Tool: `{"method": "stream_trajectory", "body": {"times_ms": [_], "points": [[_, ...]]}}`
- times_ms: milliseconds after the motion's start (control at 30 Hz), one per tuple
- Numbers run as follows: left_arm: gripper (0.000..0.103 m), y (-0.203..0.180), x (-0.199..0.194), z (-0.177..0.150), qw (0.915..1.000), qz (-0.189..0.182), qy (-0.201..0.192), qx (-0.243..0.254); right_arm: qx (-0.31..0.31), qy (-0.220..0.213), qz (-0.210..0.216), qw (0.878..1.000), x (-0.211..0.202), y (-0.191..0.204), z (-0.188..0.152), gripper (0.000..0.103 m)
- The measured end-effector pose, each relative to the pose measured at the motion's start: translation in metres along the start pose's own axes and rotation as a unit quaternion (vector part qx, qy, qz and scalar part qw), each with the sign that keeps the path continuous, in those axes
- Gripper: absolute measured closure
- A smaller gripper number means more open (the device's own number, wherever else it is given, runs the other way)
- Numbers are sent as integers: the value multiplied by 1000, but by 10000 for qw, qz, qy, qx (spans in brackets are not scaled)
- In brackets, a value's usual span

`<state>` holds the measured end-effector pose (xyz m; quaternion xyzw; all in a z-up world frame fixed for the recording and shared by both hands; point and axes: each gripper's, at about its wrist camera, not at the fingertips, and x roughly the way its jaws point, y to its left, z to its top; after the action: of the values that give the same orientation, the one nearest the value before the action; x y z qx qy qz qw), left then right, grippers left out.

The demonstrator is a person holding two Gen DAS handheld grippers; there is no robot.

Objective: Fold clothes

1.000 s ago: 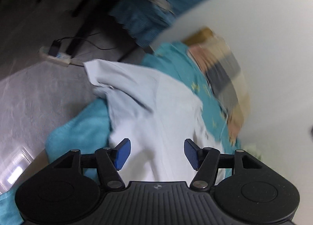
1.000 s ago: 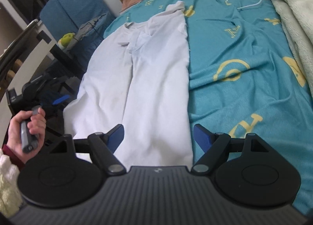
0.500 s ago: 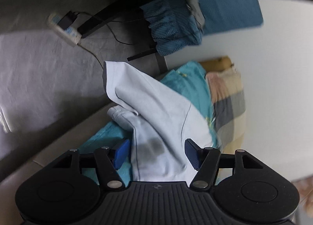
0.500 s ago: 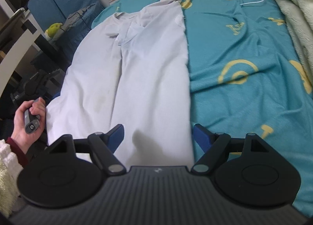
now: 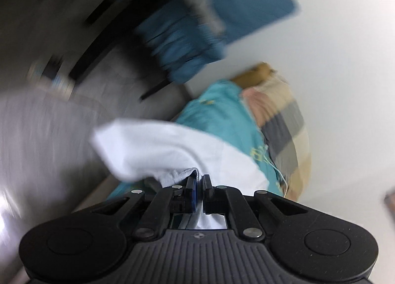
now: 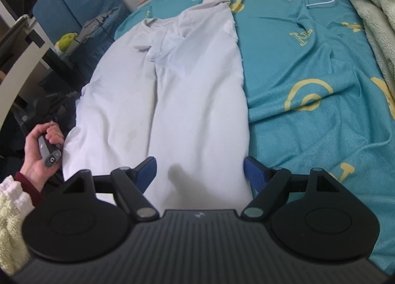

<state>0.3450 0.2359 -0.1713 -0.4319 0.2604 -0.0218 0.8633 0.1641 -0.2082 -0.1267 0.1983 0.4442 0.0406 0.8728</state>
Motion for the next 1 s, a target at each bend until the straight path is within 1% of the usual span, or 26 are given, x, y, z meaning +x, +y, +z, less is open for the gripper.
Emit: {"method": "stream_trajectory", "body": {"times_ms": [67, 133, 200, 233, 300, 333, 433, 500, 567, 600, 633, 667, 700, 733, 767, 1000], "points": [[99, -39, -7, -1, 9971, 32, -138, 744, 21, 1, 45, 10000, -2, 0, -1, 24], [99, -86, -8, -10, 9878, 49, -157, 1548, 141, -19, 141, 9998, -5, -4, 0, 24], [98, -131, -4, -30, 9736, 20, -68, 2283, 227, -83, 226, 9995, -9, -7, 0, 24], [98, -153, -2, -41, 9645, 2, -21, 2641, 251, -127, 256, 9993, -12, -8, 1, 24], [98, -190, 6, -75, 9471, -76, 121, 3206, 307, -214, 300, 9988, -17, -12, 2, 24], [98, -205, 12, -95, 9389, -118, 196, 3434, 359, -251, 316, 9985, -19, -15, 2, 24], [98, -230, 34, -156, 9198, -150, 524, 3885, 557, -339, 361, 9972, -24, -27, 3, 24], [98, -234, 51, -190, 9153, -108, 779, 3951, 680, -382, 327, 9964, -26, -35, 4, 24], [97, -230, 68, -216, 9142, -40, 1004, 3927, 828, -413, 365, 9950, -27, -44, 3, 24], [96, -229, 63, -219, 9128, -21, 1022, 3953, 891, -438, 363, 9944, -28, -48, 4, 23], [90, -227, 55, -220, 9114, -7, 1015, 3987, 925, -457, 340, 9941, -27, -51, 4, 24], [79, -226, 47, -221, 9100, 7, 1008, 4022, 945, -471, 313, 9939, -27, -54, 5, 24], [75, -225, 39, -222, 9086, 21, 1000, 4056, 973, -484, 302, 9936, -26, -56, 6, 24], [66, -223, 30, -222, 9071, 35, 993, 4090, 1005, -496, 300, 9933, -25, -57, 7, 24], [63, -222, 22, -223, 9056, 49, 986, 4124, 1019, -515, 305, 9930, -25, -58, 9, 24], [56, -213, -35, -228, 8949, 146, 935, 4361, 773, -881, 437, 9922, -33, -52, 17, 24]]}}
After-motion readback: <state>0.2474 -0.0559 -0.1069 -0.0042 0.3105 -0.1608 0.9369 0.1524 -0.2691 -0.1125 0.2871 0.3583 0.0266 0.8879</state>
